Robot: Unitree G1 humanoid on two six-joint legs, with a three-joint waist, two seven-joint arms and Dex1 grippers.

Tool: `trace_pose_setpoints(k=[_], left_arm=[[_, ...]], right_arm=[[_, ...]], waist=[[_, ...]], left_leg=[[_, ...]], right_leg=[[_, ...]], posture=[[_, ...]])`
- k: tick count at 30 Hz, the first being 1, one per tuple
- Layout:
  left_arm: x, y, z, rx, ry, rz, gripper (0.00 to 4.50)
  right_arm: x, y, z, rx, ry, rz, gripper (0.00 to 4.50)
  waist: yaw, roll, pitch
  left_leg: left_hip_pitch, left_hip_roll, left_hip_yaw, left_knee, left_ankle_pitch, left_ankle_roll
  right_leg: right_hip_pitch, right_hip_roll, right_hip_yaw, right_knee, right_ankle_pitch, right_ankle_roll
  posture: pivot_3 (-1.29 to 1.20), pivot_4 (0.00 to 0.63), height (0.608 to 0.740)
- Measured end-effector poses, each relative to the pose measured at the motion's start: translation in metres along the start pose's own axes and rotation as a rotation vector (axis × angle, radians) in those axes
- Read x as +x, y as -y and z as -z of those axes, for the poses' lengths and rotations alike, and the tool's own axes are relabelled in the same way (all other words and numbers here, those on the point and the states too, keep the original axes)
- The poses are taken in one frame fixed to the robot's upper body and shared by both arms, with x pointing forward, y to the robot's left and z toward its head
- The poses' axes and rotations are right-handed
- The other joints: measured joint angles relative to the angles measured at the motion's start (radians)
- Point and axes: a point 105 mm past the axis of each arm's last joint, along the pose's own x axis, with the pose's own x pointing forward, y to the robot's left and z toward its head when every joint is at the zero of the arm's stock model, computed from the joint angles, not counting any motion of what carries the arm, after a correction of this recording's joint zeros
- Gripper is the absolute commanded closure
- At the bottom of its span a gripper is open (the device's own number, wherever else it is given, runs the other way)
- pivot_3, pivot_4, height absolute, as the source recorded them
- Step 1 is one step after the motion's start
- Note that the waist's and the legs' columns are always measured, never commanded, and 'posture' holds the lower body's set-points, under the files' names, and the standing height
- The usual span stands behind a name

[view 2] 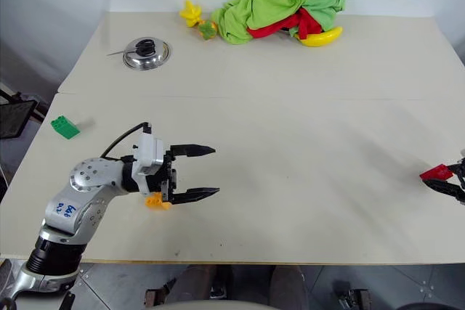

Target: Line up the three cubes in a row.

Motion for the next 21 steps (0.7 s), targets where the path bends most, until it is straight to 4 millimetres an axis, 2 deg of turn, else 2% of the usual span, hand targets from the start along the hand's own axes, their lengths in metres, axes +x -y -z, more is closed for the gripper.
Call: trace_pose_setpoints(k=[3,7,10,13,15,17,21], left_arm=[[0.0,0.0,0.0,0.002,0.0,-0.001,0.0],[0.0,-0.001,0.0,0.005,0.0,-0.006,0.0],[-0.003,-0.002,0.0,0.018,-0.002,-0.017,0.0],[-0.005,-0.004,0.0,0.027,-0.003,-0.025,0.0],[-0.007,-0.007,0.003,0.017,-0.007,-0.035,0.0],[-0.009,-0.009,0.005,0.009,-0.008,-0.043,0.0],[-0.015,-0.015,0.009,-0.001,-0.007,-0.075,0.0]], right_arm=[[0.001,-0.002,-0.005,-0.023,0.01,-0.027,2.94],[0.001,-0.008,-0.019,-0.039,0.048,-0.097,3.01],[0.004,-0.037,-0.04,-0.173,0.042,-0.335,3.01],[0.014,-0.061,-0.07,-0.313,0.071,-0.45,3.01],[0.029,-0.091,-0.105,-0.428,0.157,-0.541,3.01],[0.042,-0.132,-0.137,-0.543,0.242,-0.658,3.01],[0.058,-0.182,-0.16,-0.667,0.289,-0.798,3.01]], waist=[[0.001,0.0,0.0],[0.0,0.0,0.0],[0.0,0.0,0.0],[-0.003,0.001,0.0],[-0.012,0.001,0.0],[-0.017,0.001,0.0],[0.0,0.001,0.001]], left_leg=[[0.0,0.0,0.0,0.0,0.0,0.0],[0.0,0.0,0.0,0.0,0.0,0.0],[0.0,0.0,0.0,0.001,0.0,0.0],[0.0,0.001,0.0,0.002,0.0,-0.001],[0.0,0.002,0.0,0.004,0.0,-0.002],[0.0,0.003,-0.001,0.004,0.0,-0.003],[-0.002,0.001,-0.003,0.005,0.0,-0.003]], right_leg=[[0.0,0.0,0.0,0.0,0.0,0.0],[0.0,0.0,0.0,0.0,0.0,0.0],[0.0,0.0,0.0,0.0,0.0,0.0],[0.0,0.001,0.0,0.001,0.0,0.0],[0.0,0.001,0.0,0.002,0.0,0.0],[-0.001,0.002,-0.001,0.003,0.0,0.0],[-0.001,0.001,-0.001,0.003,0.0,0.0]], posture=[[0.0,0.15,0.74],[0.0,0.15,0.74],[0.0,0.15,0.74],[0.0,0.15,0.74],[0.0,0.15,0.74],[0.0,0.15,0.74],[0.0,0.15,0.74]])
